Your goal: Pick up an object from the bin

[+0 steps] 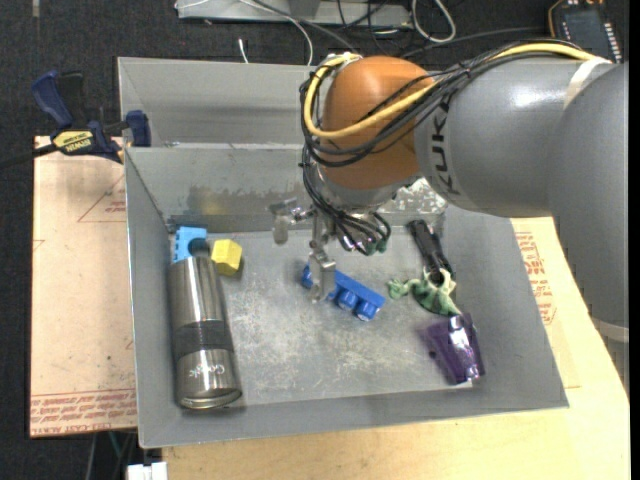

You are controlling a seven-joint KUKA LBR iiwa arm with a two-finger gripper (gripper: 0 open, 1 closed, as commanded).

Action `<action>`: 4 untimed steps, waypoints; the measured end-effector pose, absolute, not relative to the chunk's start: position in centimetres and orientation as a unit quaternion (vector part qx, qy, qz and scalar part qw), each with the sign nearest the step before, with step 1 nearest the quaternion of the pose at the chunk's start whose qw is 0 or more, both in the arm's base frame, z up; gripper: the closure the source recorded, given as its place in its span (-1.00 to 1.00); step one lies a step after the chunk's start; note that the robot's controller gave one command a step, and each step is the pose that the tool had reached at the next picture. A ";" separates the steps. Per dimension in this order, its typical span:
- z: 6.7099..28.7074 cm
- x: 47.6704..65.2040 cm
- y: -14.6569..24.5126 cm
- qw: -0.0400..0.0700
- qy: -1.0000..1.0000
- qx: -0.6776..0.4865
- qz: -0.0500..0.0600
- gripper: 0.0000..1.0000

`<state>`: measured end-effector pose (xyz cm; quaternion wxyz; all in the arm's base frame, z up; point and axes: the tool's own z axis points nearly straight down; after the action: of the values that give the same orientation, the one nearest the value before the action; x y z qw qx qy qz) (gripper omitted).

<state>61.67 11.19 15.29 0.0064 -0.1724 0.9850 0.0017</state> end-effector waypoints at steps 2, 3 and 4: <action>12.5 56.2 8.7 0.008 0.990 -0.138 0.002 -1.00; 10.6 64.2 4.9 0.006 0.996 -0.086 0.003 -1.00; 11.1 56.9 2.1 0.005 0.992 -0.126 0.002 -1.00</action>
Offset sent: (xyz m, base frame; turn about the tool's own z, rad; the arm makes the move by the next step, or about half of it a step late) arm -0.0549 -0.0293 -0.0291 0.0530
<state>56.86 2.13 11.10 0.0050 -0.1264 0.9920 0.0019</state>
